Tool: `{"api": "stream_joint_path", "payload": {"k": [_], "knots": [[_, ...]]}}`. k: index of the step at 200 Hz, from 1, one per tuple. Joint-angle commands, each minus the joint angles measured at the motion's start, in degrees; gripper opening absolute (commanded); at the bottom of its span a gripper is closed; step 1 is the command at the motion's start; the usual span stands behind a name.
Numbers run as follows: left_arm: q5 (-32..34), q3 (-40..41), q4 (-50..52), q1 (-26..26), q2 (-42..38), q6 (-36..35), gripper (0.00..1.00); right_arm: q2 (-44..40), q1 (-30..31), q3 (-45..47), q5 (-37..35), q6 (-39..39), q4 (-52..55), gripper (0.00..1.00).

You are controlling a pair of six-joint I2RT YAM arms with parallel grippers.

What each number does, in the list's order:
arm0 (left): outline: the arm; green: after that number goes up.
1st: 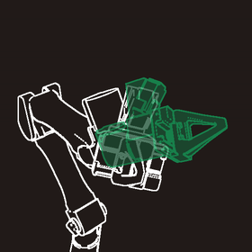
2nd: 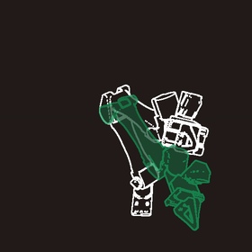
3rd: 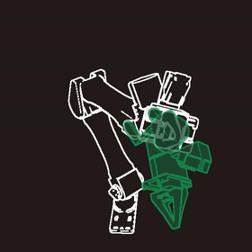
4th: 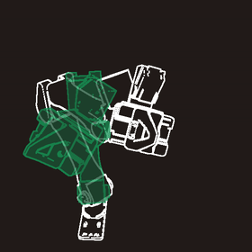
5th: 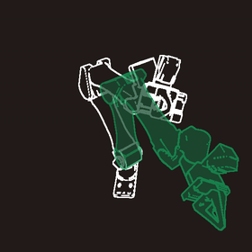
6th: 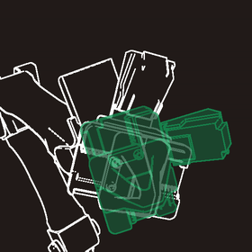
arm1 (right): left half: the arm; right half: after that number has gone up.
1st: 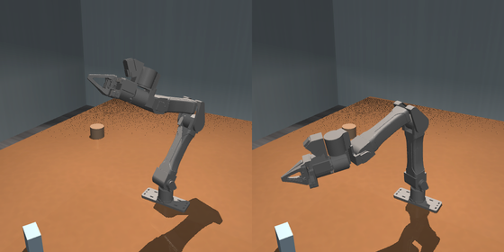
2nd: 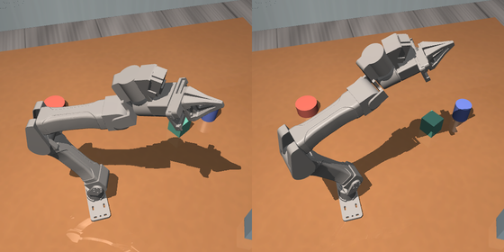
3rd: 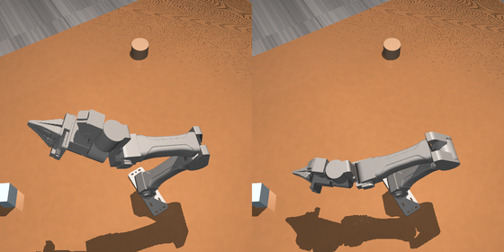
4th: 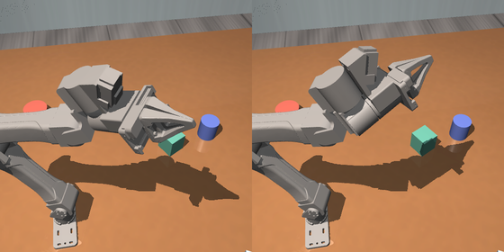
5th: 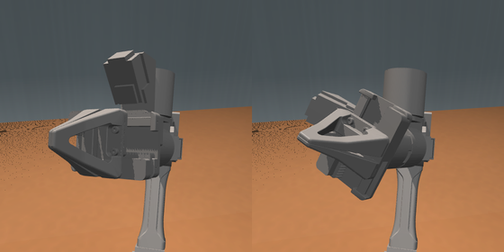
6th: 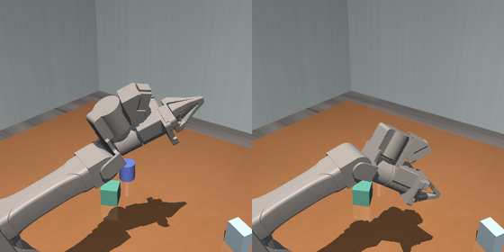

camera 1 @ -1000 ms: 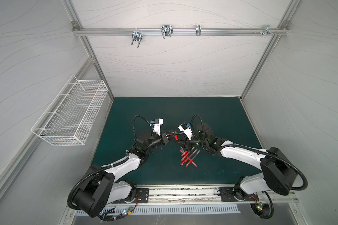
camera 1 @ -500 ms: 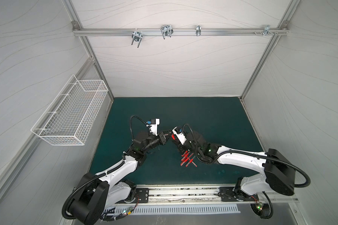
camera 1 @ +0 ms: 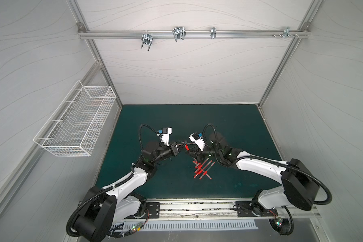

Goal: Remove pen caps from pens
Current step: Open the pen cap on the pen.

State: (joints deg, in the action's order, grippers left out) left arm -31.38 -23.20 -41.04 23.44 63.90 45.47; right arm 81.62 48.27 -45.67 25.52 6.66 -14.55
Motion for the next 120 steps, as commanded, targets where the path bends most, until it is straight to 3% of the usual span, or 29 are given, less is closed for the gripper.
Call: {"api": "stream_joint_path", "payload": {"k": [1,47,60,77,95,120], "knots": [[5.19,-2.73,-9.25,-3.97,0.34,2.58,0.0,0.39,0.31,0.8,-2.53,-3.82,11.84,0.0],[6.33,-2.39,-9.44,-4.72,0.67,4.36,0.0,0.74,12.45,-0.6,-39.18,-7.05,13.92,0.0],[7.45,-2.21,-8.83,-4.81,-0.11,4.62,0.0,1.95,14.74,-1.64,-45.41,-6.72,14.39,0.0],[9.34,-1.94,-7.15,-5.61,-1.5,5.14,0.0,1.68,14.77,-1.62,-45.91,-5.08,14.28,0.0],[11.28,-1.76,-5.15,-6.83,-2.56,5.97,0.0,0.98,13.59,-1.51,-41.71,-4.3,14.9,0.0],[11.34,-1.63,-6.5,-8.76,-2.13,8.13,0.0,1.59,9.67,-1.99,-28.2,-3.32,15.57,0.0]]}}
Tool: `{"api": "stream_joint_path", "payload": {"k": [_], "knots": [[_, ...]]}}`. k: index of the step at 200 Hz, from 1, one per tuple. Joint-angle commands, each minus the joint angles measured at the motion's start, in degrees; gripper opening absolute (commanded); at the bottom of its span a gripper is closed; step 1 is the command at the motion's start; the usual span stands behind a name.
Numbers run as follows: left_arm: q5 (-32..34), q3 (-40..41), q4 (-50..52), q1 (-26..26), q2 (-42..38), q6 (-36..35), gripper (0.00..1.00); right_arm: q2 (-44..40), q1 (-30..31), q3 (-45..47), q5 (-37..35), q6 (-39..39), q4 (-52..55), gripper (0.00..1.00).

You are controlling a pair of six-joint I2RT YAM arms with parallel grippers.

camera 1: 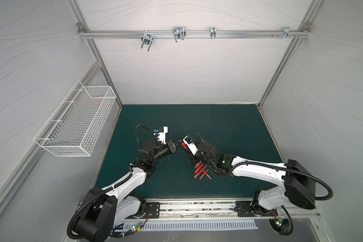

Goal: Remove pen caps from pens
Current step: Open the pen cap on the pen, then place the pen cap at the middle-left of the table.

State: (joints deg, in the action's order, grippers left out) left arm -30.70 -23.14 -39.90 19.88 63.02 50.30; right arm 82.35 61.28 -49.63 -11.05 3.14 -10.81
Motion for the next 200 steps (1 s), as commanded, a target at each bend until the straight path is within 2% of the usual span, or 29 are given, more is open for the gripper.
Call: {"api": "stream_joint_path", "payload": {"k": [1,18,36,47,58,97,149,168,200], "knots": [[10.62,-1.72,-7.77,-5.24,-1.2,3.39,0.0,0.92,-3.56,1.93,9.18,0.24,11.8,0.0],[8.61,-2.21,-10.54,-5.72,0.14,3.86,0.0,1.5,-8.04,2.02,22.64,1.06,11.78,0.0],[7.79,-2.73,-11.66,-5.79,1.34,3.93,0.0,1.42,-11.38,2.23,32.32,1.08,11.77,0.0],[8.01,-2.79,-11.46,-6.05,1.57,3.77,0.0,1.17,-12.87,2.58,35.34,1.34,11.63,0.0],[8.5,-2.88,-10.69,-6.58,1.5,3.5,0.0,0.81,-13.07,2.47,33.64,0.55,12.64,0.0],[9.02,-3.23,-10.14,-8.09,2.16,4.27,0.0,-0.63,-10.34,2.19,20.81,-1.42,14.92,0.0],[9.64,-2.79,-9.55,-8.15,3.03,3.15,0.0,-3.36,-12.38,4.74,25.39,0.53,10.85,0.0],[11.53,-2.92,-4.58,-8.09,1.8,0.5,0.0,-4.62,-13.04,5.8,26.24,1.63,8.95,0.0],[19.92,-3.31,7.66,-8.1,0.35,-2.85,0.0,-5.17,-16.55,7.28,27.66,6.56,5.76,0.0]]}}
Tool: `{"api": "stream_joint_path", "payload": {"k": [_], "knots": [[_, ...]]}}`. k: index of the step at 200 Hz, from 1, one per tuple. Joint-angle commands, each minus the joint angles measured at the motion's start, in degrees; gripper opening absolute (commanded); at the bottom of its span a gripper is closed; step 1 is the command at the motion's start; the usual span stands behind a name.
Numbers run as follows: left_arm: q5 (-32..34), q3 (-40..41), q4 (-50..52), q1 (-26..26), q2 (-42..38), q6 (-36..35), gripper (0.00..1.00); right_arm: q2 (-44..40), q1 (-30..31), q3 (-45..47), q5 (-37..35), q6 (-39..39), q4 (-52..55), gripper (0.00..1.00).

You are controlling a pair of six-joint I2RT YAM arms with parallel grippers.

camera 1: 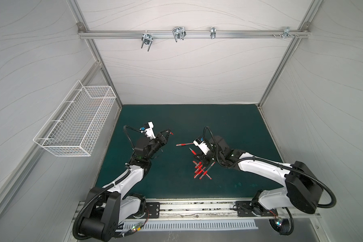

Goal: Remove pen caps from pens
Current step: Place the pen cap at the middle-left of the table.

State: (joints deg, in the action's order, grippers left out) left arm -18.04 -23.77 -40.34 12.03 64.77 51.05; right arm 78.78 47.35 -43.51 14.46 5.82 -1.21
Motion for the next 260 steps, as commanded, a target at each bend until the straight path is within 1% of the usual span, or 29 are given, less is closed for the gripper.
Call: {"api": "stream_joint_path", "payload": {"k": [1,24,33,66,78,103,126,142,155,170,207,260], "knots": [[7.38,-2.72,8.26,-0.25,-1.45,-3.76,0.0,-1.61,-2.75,1.19,2.2,4.03,-3.95,0.0],[12.53,-3.89,15.48,-0.25,-1.36,-5.78,0.0,-2.27,-6.0,2.53,2.33,6.01,-5.48,0.0],[13.96,-4.4,19.16,-0.25,-0.94,-6.06,0.0,-2.39,-7.62,2.96,1.16,7.65,-5.38,0.0],[18.35,-5.99,25.9,-0.22,1.45,-7.16,0.0,-2.74,-16.75,4.61,1.23,11.5,-5.2,0.0],[20.0,-7.08,28.67,-0.24,2.7,-7.74,0.0,-3.38,-19.83,5.47,-0.93,12.84,-4.71,0.0],[22.68,-8.13,31.08,-0.42,5.22,-7.7,0.0,-4.66,-25.6,7.18,-4.96,15.37,-3.91,0.0],[23.39,-10.58,35.29,-1.11,8.3,-7.45,0.0,-4.89,-30.47,8.39,-7.05,18.79,-3.14,0.0],[23.55,-12.08,38.18,-1.84,10.49,-7.06,0.0,-4.81,-33.09,8.87,-10.52,21.16,-1.06,0.0],[23.28,-12.39,39.2,-2.57,11.84,-7.2,0.0,-5.06,-34.74,9.6,-12.3,21.98,-0.52,0.0],[24.1,-12.2,39.35,-3.41,13.01,-6.89,0.0,-5.98,-36.77,11.24,-11.9,23.83,-1.6,0.0],[23.9,-13.64,41.13,-4.07,15.82,-7.61,0.0,-7.62,-38.78,12.92,-13.87,25.98,-1.16,0.0],[24.28,-14.6,42.21,-4.47,18.38,-7.98,0.0,-1.83,-40.15,11.52,-11.82,27.83,-0.64,0.0]]}}
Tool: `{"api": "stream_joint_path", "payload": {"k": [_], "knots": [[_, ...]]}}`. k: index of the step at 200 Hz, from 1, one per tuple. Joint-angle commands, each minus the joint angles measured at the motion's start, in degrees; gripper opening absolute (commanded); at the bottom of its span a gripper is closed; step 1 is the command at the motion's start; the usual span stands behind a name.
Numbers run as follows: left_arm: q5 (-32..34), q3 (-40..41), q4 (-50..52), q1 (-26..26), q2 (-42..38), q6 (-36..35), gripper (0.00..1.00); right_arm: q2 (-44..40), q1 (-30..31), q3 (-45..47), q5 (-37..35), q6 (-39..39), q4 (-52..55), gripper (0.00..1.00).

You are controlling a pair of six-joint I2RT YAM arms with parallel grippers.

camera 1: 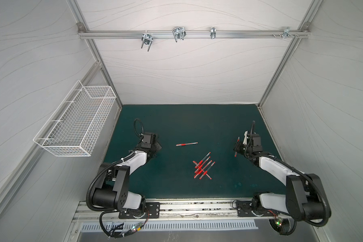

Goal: Remove pen caps from pens
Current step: Place the pen cap at the middle-left of the table, then pick up the pen from the center of the table.

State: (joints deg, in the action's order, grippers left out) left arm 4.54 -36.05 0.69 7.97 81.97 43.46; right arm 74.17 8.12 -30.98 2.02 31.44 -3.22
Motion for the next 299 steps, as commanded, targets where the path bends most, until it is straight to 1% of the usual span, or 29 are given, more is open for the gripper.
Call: {"api": "stream_joint_path", "payload": {"k": [1,13,26,44,65,75,88,93,99,114,126,136,152,157,173,183,198,207,223,241,254,272,282,299], "knots": [[1.7,-2.34,1.22,-0.41,1.22,-0.4,0.0,2.84,-0.92,-0.96,0.66,2.26,1.38,0.0],[1.54,-2.81,1.49,-0.36,1.88,-0.58,0.0,4.2,-1.41,-0.98,1.31,2.7,0.9,0.0],[1.34,-3.35,1.99,-0.41,2.75,-0.74,0.08,5.54,-1.78,-1.12,2.16,3.01,0.37,0.0],[0.97,-3.88,2.3,-0.46,3.84,-0.83,0.1,7.64,-1.95,-1.4,2.65,3.35,0.03,0.0],[0.87,-4.11,2.71,-0.58,4.41,-0.83,0.12,9.84,-2.55,-1.49,3.67,3.87,-0.96,0.07],[0.83,-4.11,2.78,-0.59,4.29,-0.83,0.16,10.5,-2.8,-1.56,3.9,3.89,-1.08,0.11],[0.36,-4.23,2.82,-0.56,4.03,-1.1,0.24,10.85,-2.93,-1.57,3.88,3.89,-1.26,0.17],[0.1,-4.22,2.7,-0.56,3.86,-1.15,0.29,10.84,-2.94,-1.56,3.65,3.74,-1.11,0.23],[-0.24,-4.22,2.95,-0.56,3.67,-1.28,0.33,10.63,-2.93,-1.6,3.47,3.64,-0.85,0.27],[-1.16,-4.03,2.74,-0.58,2.84,-1.53,0.46,9.41,-2.94,-1.65,2.83,3.55,0.32,0.36],[-1.5,-3.77,2.76,-0.54,2.05,-1.89,0.6,8.0,-2.87,-2.0,2.64,2.33,1.78,0.43],[-1.66,-3.38,2.56,-0.24,1.01,-2.06,0.68,5.58,-2.41,-2.55,1.66,0.92,3.76,0.52],[-0.84,-2.75,2.71,0.67,-1.42,-2.51,0.75,0.41,-0.67,-2.06,-1.99,-0.92,5.64,0.66],[-0.53,-2.63,2.78,1.15,-2.45,-2.74,0.76,-2.78,0.36,-1.62,-3.51,-1.87,5.85,0.7],[1.24,-2.22,2.9,3.53,-6.15,-3.72,0.8,-10.81,3.86,-0.22,-6.75,-5.12,5.6,0.76],[2.9,-1.84,2.47,5.85,-8.9,-4.74,0.81,-15.57,6.92,0.14,-8.01,-7.72,5.36,0.77],[4.04,-0.85,0.88,9.38,-12.6,-6.14,0.81,-21.73,11.94,0.32,-7.75,-12.92,3.99,0.77],[2.87,-0.04,-1.05,10.79,-14.61,-6.71,0.8,-23.89,15.38,-0.22,-8.0,-16.14,3.64,0.76],[-2.03,1.44,-5.11,12.04,-16.36,-7.07,0.79,-24.77,20.9,-2.06,-4.91,-21.38,3.52,0.76],[-9.02,1.72,-9.32,12.57,-15.09,-8.16,0.77,-21.14,25.48,-5.78,-0.76,-25.69,5.56,0.74],[-11.99,0.9,-10.18,13.03,-12.9,-8.23,0.76,-16.81,27.67,-9.08,2.29,-28.9,7.73,0.73],[-14.63,0.22,-11.48,13.04,-9.36,-6.65,0.76,-9.28,29.68,-14.98,5.24,-33.08,11.7,0.68],[-16.35,-0.03,-12.66,12.95,-8.02,-6.59,0.76,-4.67,30.53,-18.76,5.08,-34.82,14.58,0.66],[-15.59,-0.07,-12.48,12.87,-6.85,-5.31,0.76,2.58,31.51,-24.18,5.36,-38.62,16.83,0.66]]}}
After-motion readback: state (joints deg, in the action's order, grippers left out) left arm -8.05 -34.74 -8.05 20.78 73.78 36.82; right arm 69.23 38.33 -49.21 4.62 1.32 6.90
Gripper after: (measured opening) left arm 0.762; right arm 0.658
